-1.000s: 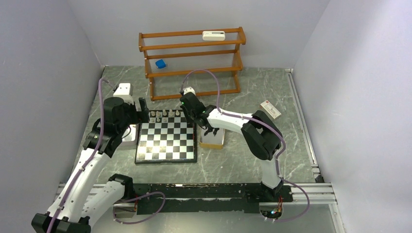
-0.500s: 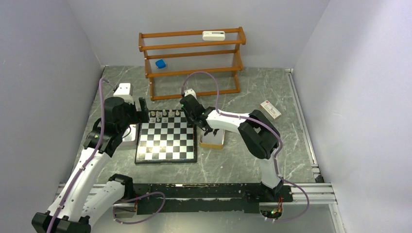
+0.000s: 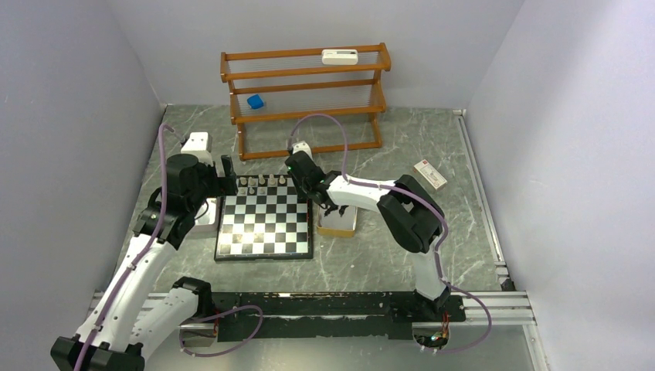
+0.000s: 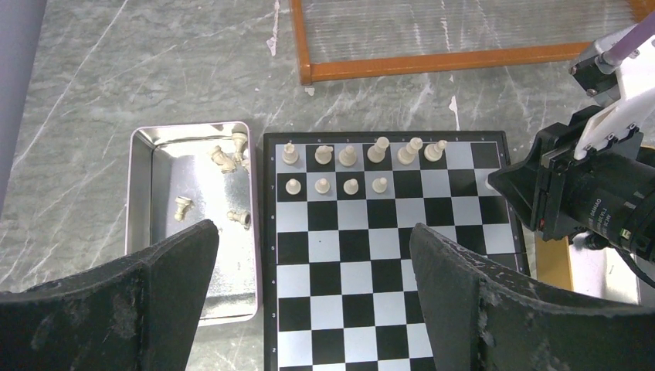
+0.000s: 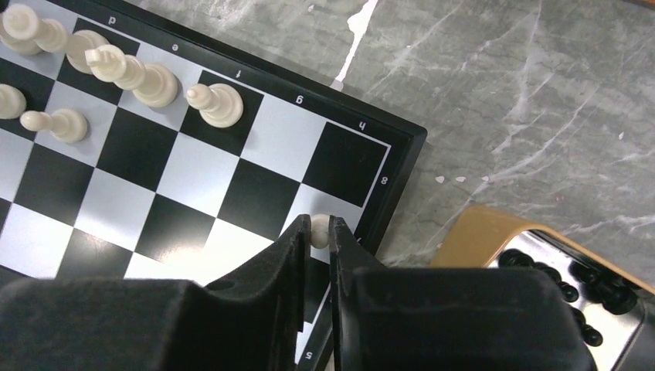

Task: Set up the chess pieces on the board
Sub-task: Place the chess piece on the chessboard, then pick up the chess piece from the storage box.

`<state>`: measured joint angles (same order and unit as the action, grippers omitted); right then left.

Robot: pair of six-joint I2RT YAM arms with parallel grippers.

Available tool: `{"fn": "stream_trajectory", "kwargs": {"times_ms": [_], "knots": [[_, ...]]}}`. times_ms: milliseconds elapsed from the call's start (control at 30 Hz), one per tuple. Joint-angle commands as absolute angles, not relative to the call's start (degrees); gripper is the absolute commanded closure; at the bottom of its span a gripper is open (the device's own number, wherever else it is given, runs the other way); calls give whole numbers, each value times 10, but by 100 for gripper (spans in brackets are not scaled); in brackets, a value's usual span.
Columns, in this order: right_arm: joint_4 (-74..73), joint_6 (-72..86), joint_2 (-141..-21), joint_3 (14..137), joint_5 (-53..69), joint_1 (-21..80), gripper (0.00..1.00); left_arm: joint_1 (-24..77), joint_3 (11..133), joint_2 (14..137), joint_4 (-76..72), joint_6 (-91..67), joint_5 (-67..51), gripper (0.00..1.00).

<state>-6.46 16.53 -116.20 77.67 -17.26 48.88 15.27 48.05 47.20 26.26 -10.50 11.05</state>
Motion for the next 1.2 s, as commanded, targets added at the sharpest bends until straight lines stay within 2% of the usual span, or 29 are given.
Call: {"fn": "stream_trajectory", "kwargs": {"times_ms": [0,333,533,633,733,800,900,1167], "knots": [[-69,170,-1174,781,-194,492,78,156,486,473,260,-107,115,2],[-98,174,-1156,832,-185,492,52,156,484,493,263,-113,121,0],[-113,174,-1090,838,-178,490,37,155,492,539,291,-148,168,0],[-103,180,-1033,810,-169,489,25,140,506,569,311,-169,190,0],[-80,186,-963,765,-151,489,11,83,518,590,317,-190,162,10],[-68,190,-917,737,-141,489,1,26,523,605,316,-201,130,8],[-49,193,-851,700,-117,490,0,-35,536,638,312,-194,106,14],[-20,201,-743,641,-66,489,0,-73,564,729,287,-161,112,42]]}}
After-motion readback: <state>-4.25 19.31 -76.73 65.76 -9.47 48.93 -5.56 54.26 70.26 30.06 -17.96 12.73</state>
